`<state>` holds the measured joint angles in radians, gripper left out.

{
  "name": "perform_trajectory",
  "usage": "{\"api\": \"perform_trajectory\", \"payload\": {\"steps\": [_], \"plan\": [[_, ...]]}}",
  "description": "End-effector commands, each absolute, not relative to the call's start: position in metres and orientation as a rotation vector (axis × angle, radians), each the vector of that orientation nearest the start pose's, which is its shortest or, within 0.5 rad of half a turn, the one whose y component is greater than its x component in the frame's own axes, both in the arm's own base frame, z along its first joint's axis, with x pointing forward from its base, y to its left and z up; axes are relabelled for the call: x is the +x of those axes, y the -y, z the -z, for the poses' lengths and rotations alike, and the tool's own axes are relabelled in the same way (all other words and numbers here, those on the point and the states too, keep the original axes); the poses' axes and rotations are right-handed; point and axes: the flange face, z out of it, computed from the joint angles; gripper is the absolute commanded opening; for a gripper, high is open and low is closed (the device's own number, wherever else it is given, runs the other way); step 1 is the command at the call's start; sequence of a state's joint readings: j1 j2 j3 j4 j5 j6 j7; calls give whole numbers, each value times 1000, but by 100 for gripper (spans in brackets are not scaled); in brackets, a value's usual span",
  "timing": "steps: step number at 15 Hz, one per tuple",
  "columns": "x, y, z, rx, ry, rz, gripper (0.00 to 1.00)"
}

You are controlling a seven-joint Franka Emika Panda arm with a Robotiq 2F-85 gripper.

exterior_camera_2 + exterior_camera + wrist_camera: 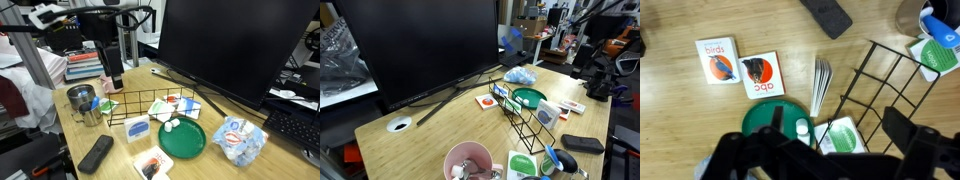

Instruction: Put the book on the black rack

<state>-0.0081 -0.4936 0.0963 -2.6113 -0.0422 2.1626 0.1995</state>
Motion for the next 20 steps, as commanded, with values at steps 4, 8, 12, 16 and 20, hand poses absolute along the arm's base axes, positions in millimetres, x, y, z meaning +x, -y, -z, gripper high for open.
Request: {"api": "perform_trajectory", "payload": {"steps": [4, 8, 12, 16, 20], "plan": [[407, -32, -349, -3221, -82, -44, 100], [404, -32, -331, -3223, -87, -125, 100], [407, -32, -334, -3222, -88, -115, 100], [410, -28, -313, -3156, -81, -134, 100], [416, -19, -287, -3117, -113, -145, 100]]}}
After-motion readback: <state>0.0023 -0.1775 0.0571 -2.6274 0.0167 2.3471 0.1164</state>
